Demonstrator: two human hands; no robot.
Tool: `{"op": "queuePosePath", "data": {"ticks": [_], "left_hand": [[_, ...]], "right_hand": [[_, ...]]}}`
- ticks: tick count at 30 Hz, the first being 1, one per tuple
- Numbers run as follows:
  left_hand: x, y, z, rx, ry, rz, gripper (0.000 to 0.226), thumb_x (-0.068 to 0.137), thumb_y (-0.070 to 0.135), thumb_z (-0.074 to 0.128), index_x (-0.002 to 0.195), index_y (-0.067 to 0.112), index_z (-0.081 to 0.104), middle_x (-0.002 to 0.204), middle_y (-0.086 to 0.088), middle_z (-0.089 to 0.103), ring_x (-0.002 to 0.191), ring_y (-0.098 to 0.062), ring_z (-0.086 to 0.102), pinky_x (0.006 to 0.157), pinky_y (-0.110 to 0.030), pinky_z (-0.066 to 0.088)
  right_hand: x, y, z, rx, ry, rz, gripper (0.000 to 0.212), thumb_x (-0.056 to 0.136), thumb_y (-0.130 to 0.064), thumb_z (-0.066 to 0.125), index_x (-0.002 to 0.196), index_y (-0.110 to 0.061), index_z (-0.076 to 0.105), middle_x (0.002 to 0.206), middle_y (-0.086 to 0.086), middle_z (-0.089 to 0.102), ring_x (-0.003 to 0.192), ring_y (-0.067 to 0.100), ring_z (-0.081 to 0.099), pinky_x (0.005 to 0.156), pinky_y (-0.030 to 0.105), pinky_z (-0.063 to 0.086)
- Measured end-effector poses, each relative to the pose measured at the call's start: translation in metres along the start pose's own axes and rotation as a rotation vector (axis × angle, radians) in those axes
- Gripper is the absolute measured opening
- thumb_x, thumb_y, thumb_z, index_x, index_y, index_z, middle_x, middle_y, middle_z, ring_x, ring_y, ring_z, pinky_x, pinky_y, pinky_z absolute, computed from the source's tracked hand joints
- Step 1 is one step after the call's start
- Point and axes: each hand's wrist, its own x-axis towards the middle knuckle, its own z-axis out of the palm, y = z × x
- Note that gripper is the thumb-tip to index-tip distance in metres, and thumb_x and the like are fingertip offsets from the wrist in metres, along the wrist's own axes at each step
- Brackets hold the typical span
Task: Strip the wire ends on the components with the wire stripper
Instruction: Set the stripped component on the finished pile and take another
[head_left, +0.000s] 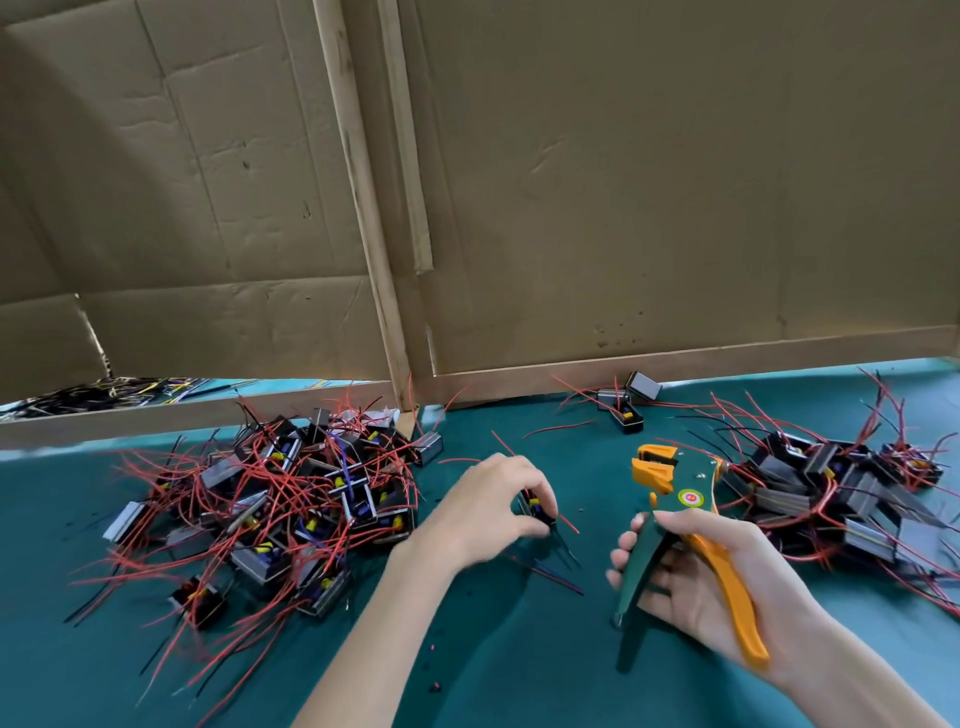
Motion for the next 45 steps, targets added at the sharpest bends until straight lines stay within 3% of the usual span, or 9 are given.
{"op": "queuePosePath", "data": {"ticks": [4, 10, 14, 19, 26, 31, 34, 39, 45], "left_hand": [[0.0, 0.001, 0.016, 0.04, 0.079, 0.044, 0.01, 0.079, 0.019, 0.075, 0.088, 0.018, 0.072, 0.101, 0.006, 0.069, 0.099, -0.014, 0.054, 0.096, -0.039, 0.038], [0.0, 0.002, 0.028, 0.038, 0.208, 0.163, 0.007, 0.082, 0.018, 0.072, 0.087, 0.014, 0.074, 0.091, 0.005, 0.073, 0.089, -0.012, 0.058, 0.091, -0.029, 0.039], [0.001, 0.011, 0.024, -0.334, 0.432, 0.038, 0.003, 0.085, 0.011, 0.071, 0.082, 0.013, 0.073, 0.082, 0.009, 0.07, 0.08, -0.001, 0.061, 0.079, -0.01, 0.041], [0.005, 0.023, 0.002, -0.76, 0.55, -0.02, 0.023, 0.092, -0.003, 0.056, 0.087, 0.017, 0.066, 0.083, 0.004, 0.072, 0.083, -0.008, 0.067, 0.08, -0.016, 0.049], [-0.001, 0.034, -0.019, -0.749, 0.445, 0.028, 0.013, 0.091, 0.015, 0.064, 0.08, 0.023, 0.068, 0.072, 0.015, 0.068, 0.07, 0.001, 0.058, 0.07, -0.009, 0.044], [-0.005, 0.036, -0.026, -0.719, 0.337, 0.022, 0.011, 0.089, 0.014, 0.065, 0.081, 0.021, 0.068, 0.069, 0.004, 0.065, 0.062, -0.007, 0.058, 0.061, -0.014, 0.044], [-0.008, 0.037, -0.031, -0.738, 0.217, 0.026, 0.01, 0.091, 0.009, 0.063, 0.084, 0.016, 0.068, 0.066, -0.001, 0.061, 0.049, -0.005, 0.045, 0.049, -0.013, 0.036], [-0.01, 0.041, -0.035, -0.684, 0.161, 0.006, 0.01, 0.091, 0.016, 0.063, 0.082, 0.018, 0.067, 0.066, 0.002, 0.06, 0.059, -0.009, 0.049, 0.056, -0.019, 0.041], [-0.012, 0.044, -0.038, -0.639, 0.094, 0.018, 0.01, 0.091, 0.017, 0.063, 0.081, 0.015, 0.064, 0.065, 0.005, 0.061, 0.055, 0.001, 0.053, 0.058, -0.011, 0.041]], "right_hand": [[0.0, 0.0, 0.001, 0.013, 0.013, -0.008, 0.022, 0.057, -0.01, 0.073, 0.076, 0.003, 0.072, 0.082, 0.024, 0.065, 0.073, 0.039, 0.069, 0.068, 0.049, 0.058], [-0.001, 0.001, 0.003, -0.001, 0.007, -0.008, 0.028, 0.05, -0.003, 0.078, 0.076, 0.003, 0.072, 0.082, 0.024, 0.065, 0.073, 0.04, 0.069, 0.069, 0.05, 0.057], [-0.001, 0.0, 0.003, -0.007, -0.012, -0.029, 0.029, 0.05, -0.007, 0.08, 0.077, 0.002, 0.072, 0.082, 0.025, 0.064, 0.073, 0.04, 0.068, 0.069, 0.05, 0.057], [-0.006, 0.001, 0.009, -0.107, -0.079, -0.046, 0.049, 0.035, -0.016, 0.092, 0.078, -0.001, 0.073, 0.081, 0.025, 0.063, 0.073, 0.04, 0.066, 0.07, 0.05, 0.057], [-0.013, 0.007, 0.019, -0.222, -0.219, -0.055, 0.05, 0.041, -0.022, 0.093, 0.081, -0.001, 0.071, 0.08, 0.026, 0.062, 0.072, 0.041, 0.065, 0.07, 0.05, 0.056], [-0.017, 0.008, 0.024, -0.293, -0.298, -0.084, 0.048, 0.05, -0.023, 0.091, 0.085, 0.0, 0.068, 0.08, 0.028, 0.061, 0.074, 0.043, 0.064, 0.072, 0.052, 0.054], [-0.02, 0.006, 0.027, -0.317, -0.324, -0.088, 0.046, 0.052, -0.024, 0.091, 0.085, 0.0, 0.068, 0.08, 0.028, 0.061, 0.073, 0.042, 0.064, 0.072, 0.051, 0.054], [-0.025, 0.004, 0.03, -0.36, -0.34, -0.084, 0.047, 0.051, -0.024, 0.092, 0.083, -0.001, 0.068, 0.079, 0.028, 0.061, 0.071, 0.041, 0.064, 0.071, 0.051, 0.055], [-0.027, 0.003, 0.034, -0.417, -0.336, -0.088, 0.045, 0.05, -0.025, 0.092, 0.081, -0.002, 0.069, 0.077, 0.028, 0.061, 0.07, 0.041, 0.064, 0.069, 0.05, 0.055]]}}
